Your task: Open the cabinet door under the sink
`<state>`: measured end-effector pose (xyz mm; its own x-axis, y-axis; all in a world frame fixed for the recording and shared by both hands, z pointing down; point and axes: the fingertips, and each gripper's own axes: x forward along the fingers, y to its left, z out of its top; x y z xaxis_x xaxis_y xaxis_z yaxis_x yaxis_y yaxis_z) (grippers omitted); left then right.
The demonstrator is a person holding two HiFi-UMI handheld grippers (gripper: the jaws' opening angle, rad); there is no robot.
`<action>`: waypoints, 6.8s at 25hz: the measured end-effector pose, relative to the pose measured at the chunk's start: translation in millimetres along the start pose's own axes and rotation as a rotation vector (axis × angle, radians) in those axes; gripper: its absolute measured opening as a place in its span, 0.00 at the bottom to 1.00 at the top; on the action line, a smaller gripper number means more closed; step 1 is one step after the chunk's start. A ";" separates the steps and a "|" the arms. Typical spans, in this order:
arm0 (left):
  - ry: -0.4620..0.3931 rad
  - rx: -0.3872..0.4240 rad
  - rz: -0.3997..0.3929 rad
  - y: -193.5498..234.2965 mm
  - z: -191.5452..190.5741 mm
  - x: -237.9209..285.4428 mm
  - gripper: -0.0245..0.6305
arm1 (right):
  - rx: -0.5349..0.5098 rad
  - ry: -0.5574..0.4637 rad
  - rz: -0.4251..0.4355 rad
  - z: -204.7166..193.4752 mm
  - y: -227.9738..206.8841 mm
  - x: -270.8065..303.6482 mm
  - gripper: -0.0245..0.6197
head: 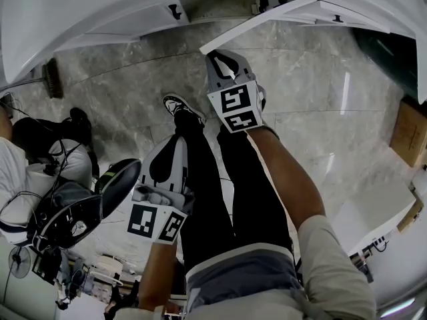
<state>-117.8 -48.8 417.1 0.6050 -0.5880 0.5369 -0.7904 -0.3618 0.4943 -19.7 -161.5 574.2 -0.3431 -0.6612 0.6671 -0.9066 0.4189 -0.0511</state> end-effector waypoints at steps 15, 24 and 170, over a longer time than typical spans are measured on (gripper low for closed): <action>0.028 0.015 -0.021 -16.9 -20.5 -2.9 0.04 | -0.090 0.009 0.058 -25.8 3.8 -31.3 0.11; 0.024 0.022 -0.025 -24.3 -17.7 2.8 0.04 | -0.121 0.021 0.092 -39.2 1.2 -48.7 0.11; -0.244 0.135 -0.203 -217.4 135.2 -118.7 0.04 | 0.105 -0.268 -0.046 145.3 -55.5 -451.2 0.06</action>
<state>-30.8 1.8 153.5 0.7230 -0.6443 0.2493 -0.6719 -0.5717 0.4709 149.7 23.2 168.0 -0.3409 -0.8247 0.4513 -0.9385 0.3269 -0.1115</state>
